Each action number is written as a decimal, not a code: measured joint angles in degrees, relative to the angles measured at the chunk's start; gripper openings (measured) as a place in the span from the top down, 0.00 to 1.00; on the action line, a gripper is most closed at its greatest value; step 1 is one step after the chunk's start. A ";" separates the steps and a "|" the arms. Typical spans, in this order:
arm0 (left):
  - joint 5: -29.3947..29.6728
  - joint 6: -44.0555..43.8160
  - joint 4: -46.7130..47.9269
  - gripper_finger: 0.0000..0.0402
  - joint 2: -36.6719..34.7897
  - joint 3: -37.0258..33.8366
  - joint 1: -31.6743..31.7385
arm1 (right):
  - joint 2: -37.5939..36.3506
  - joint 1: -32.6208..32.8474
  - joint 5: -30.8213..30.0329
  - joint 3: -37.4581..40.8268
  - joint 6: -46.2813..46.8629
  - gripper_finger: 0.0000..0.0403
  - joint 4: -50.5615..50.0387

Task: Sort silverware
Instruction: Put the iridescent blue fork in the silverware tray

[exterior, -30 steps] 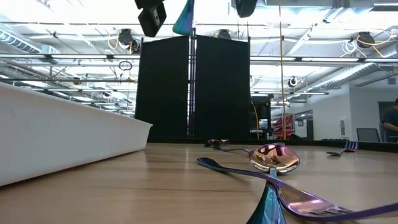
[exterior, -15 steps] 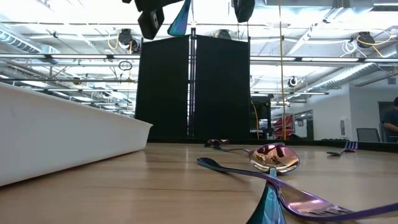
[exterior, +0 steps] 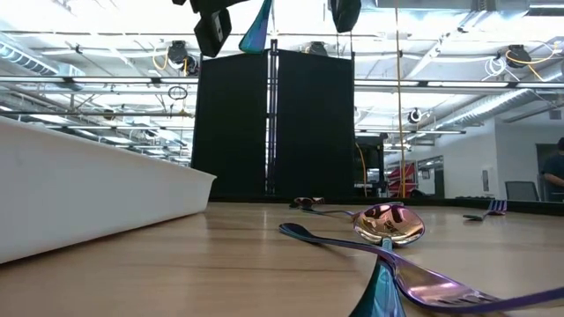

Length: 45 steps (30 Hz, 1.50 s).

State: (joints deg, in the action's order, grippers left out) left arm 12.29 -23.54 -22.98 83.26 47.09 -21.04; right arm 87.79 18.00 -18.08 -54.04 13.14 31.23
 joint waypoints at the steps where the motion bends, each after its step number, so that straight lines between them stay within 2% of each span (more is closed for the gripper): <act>1: 0.02 -0.18 0.02 0.99 0.00 0.00 0.00 | -0.04 -0.02 0.15 0.00 -0.18 0.87 -0.29; 8: -0.09 -6.37 2.64 1.00 -3.17 0.00 1.40 | -4.78 -0.48 -0.10 -0.02 -0.22 0.64 -12.20; 14: -0.22 -18.32 17.20 1.00 -11.25 0.00 2.83 | -9.03 0.48 -3.27 0.00 5.39 0.53 -27.24; 16: 0.11 -25.26 23.33 1.00 -13.64 0.00 2.05 | -9.41 1.15 -5.80 0.00 6.06 0.52 -28.89; 19: 4.06 -36.71 33.32 1.00 -16.07 0.00 -0.31 | -9.60 2.06 -7.39 0.00 6.17 0.51 -30.25; 25: 10.00 -54.29 48.33 1.00 -17.66 0.00 -8.41 | -9.60 3.56 -7.40 0.00 6.17 0.51 -31.00; 31: 14.73 -73.21 58.22 1.00 -16.26 -0.02 -20.81 | -9.60 4.63 -7.40 0.00 7.79 0.51 -31.09; 38: 18.64 -92.72 61.79 1.00 -10.33 -0.04 -34.01 | -9.60 5.93 -7.40 0.00 10.50 0.51 -31.10; 45: 18.81 -103.63 57.57 1.00 -0.46 -0.04 -39.97 | -9.60 7.28 -7.42 0.02 11.75 0.51 -30.60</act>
State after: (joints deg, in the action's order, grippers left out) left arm 31.10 -127.17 34.59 82.80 47.05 -61.01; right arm 78.19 25.28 -25.50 -54.02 24.89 0.63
